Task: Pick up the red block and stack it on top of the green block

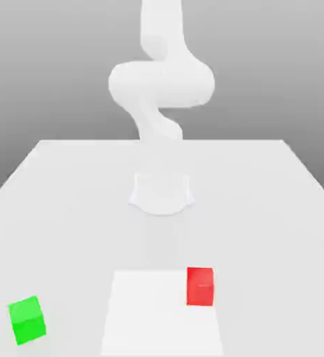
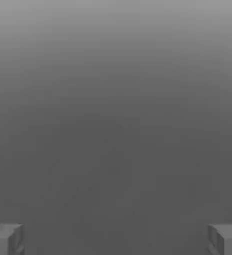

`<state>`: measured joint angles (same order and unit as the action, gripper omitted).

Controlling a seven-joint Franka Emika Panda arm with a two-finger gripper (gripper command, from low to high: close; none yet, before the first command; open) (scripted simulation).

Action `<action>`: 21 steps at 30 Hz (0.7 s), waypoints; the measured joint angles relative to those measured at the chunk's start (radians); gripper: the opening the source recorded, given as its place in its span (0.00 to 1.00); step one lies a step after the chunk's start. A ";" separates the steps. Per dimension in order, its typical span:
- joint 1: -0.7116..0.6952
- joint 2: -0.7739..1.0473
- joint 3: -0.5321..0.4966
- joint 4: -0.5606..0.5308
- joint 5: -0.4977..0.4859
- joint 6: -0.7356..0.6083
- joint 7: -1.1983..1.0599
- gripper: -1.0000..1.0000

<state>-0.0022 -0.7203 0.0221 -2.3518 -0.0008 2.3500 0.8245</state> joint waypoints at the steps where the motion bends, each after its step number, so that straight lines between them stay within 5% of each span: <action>1: -0.003 0.039 0.012 -0.024 0.002 0.024 0.010 0.50; 21: 0.035 0.779 0.129 -0.428 -0.031 0.494 0.232 0.50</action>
<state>0.0326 0.0586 0.1515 -2.7800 -0.0316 2.8443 1.0561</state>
